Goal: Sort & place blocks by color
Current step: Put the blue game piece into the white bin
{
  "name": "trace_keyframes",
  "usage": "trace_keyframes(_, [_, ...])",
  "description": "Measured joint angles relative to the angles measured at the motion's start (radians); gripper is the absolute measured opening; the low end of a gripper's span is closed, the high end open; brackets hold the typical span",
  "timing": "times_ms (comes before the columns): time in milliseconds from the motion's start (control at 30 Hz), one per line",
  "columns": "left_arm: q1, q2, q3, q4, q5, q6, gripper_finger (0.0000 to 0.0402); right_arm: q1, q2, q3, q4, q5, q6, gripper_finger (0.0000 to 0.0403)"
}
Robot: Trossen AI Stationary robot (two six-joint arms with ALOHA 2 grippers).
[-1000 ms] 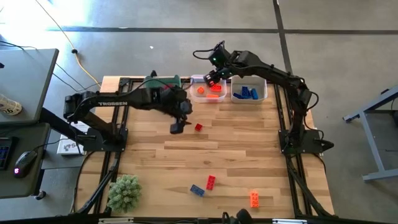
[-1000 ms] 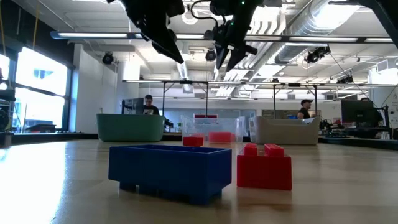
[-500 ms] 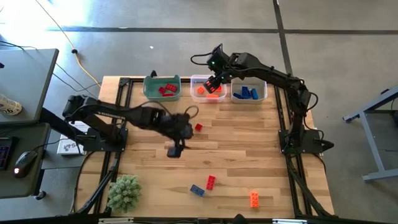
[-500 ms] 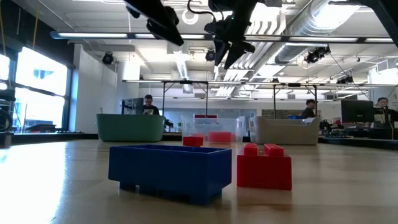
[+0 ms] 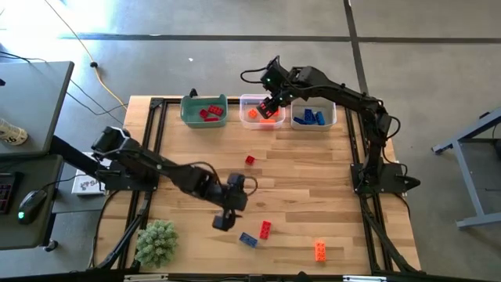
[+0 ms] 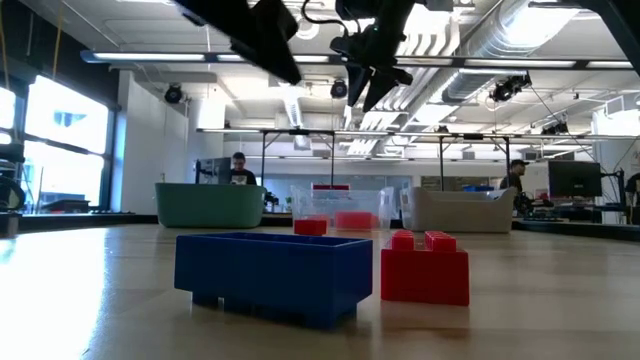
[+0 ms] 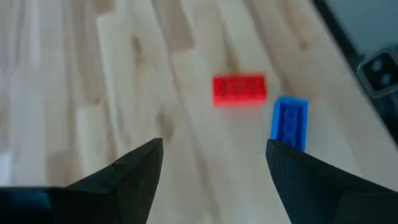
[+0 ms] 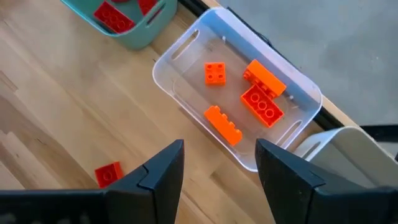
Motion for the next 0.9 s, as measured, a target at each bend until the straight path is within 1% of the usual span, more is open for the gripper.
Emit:
trace_keyframes(167, [-0.045, 0.073, 0.002, 0.076, -0.002, -0.045, 0.0275, 0.0, 0.0, 0.0, -0.015, 0.0, 0.012, 0.0186])
trace_keyframes(367, [-0.092, 0.142, -0.001, 0.115, -0.001, -0.072, 0.0275, 0.0, 0.0, 0.0, -0.022, 0.003, 0.015, 0.0186])
trace_keyframes(433, [-0.106, 0.168, 0.003, 0.153, 0.0, -0.082, 0.0275, 0.0, 0.0, 0.0, -0.028, 0.01, 0.015, 0.0186])
trace_keyframes(467, [-0.113, 0.174, 0.0, 0.14, 0.002, -0.09, 0.0275, 0.0, 0.0, 0.0, -0.03, 0.013, 0.015, 0.0186])
trace_keyframes(533, [-0.122, 0.195, 0.001, 0.182, 0.018, -0.107, 0.0275, 0.0, 0.0, 0.0, -0.036, 0.028, 0.016, 0.0186])
trace_keyframes(600, [-0.132, 0.199, 0.001, 0.178, 0.016, -0.114, 0.0275, 0.0, 0.0, -0.001, -0.044, 0.029, 0.018, 0.0186])
trace_keyframes(700, [-0.14, 0.218, 0.004, 0.22, 0.015, -0.109, 0.0275, 0.0, 0.0, -0.001, -0.051, 0.03, 0.035, 0.0186])
trace_keyframes(767, [-0.147, 0.225, -0.002, 0.201, 0.011, -0.109, 0.0275, 0.0, 0.0, -0.001, -0.052, 0.031, 0.035, 0.0186])
trace_keyframes(833, [-0.148, 0.247, 0.004, 0.238, 0.017, -0.109, 0.0275, 0.0, 0.0, -0.001, -0.052, 0.031, 0.036, 0.0186])
trace_keyframes(900, [-0.154, 0.267, 0.0, 0.223, 0.028, -0.11, 0.0275, 0.0, 0.0, -0.001, -0.052, 0.031, 0.038, 0.0186])
